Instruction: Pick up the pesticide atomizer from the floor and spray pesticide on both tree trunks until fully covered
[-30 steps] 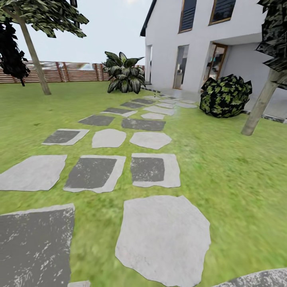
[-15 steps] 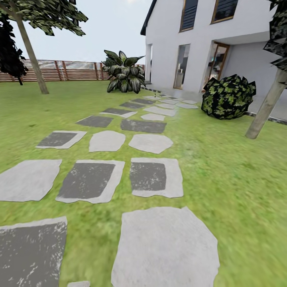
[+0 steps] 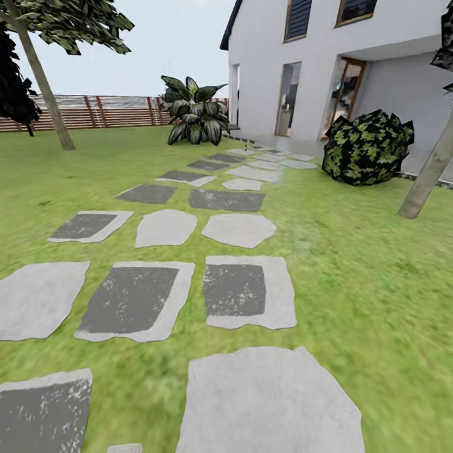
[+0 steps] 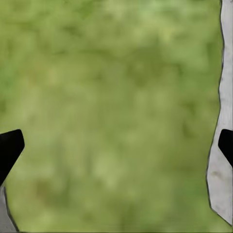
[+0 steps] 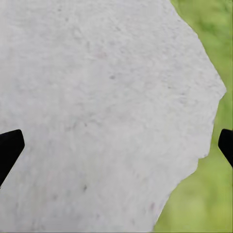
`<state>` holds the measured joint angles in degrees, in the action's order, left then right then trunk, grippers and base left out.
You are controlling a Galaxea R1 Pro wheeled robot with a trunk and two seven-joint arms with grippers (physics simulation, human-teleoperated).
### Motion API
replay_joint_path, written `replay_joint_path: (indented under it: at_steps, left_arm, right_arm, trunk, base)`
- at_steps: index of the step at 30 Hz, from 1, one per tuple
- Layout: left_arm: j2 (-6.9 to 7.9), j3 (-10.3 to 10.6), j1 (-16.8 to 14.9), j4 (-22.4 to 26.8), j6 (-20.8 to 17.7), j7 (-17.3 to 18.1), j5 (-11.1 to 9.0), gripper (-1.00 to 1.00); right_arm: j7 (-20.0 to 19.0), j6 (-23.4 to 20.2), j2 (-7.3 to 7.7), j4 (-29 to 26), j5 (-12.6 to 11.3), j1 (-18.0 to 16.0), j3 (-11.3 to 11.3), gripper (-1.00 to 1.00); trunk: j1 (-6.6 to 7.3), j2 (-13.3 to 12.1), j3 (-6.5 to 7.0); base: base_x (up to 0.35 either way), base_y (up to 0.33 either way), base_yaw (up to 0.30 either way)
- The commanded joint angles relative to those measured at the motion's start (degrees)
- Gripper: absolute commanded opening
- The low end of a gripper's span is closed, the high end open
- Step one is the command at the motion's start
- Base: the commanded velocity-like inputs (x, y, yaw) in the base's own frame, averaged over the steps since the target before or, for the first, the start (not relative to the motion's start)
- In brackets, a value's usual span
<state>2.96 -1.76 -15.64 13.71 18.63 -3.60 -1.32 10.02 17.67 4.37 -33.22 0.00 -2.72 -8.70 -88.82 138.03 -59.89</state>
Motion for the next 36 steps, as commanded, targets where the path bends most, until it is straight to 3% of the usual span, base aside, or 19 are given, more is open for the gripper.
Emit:
replay_joint_path:
  at_steps: [1, 36]
  left_arm:
    - [0.01, 0.0, 0.0, 0.0, 0.0, 0.0, 0.0, 1.0]
    - [-0.06, 0.0, 0.0, 0.0, 0.0, 0.0, 0.0, 1.0]
  right_arm:
    - [0.0, 0.0, 0.01, 0.0, 0.0, 0.0, 0.0, 1.0]
    - [0.0, -0.1, -0.02, 0.0, 0.1, 0.0, 0.1, 1.0]
  trunk:
    - [0.0, 0.0, 0.0]
    - [0.0, 0.0, 0.0]
  base:
    - [0.34, 0.0, 0.0]
    - [0.34, 0.0, 0.0]
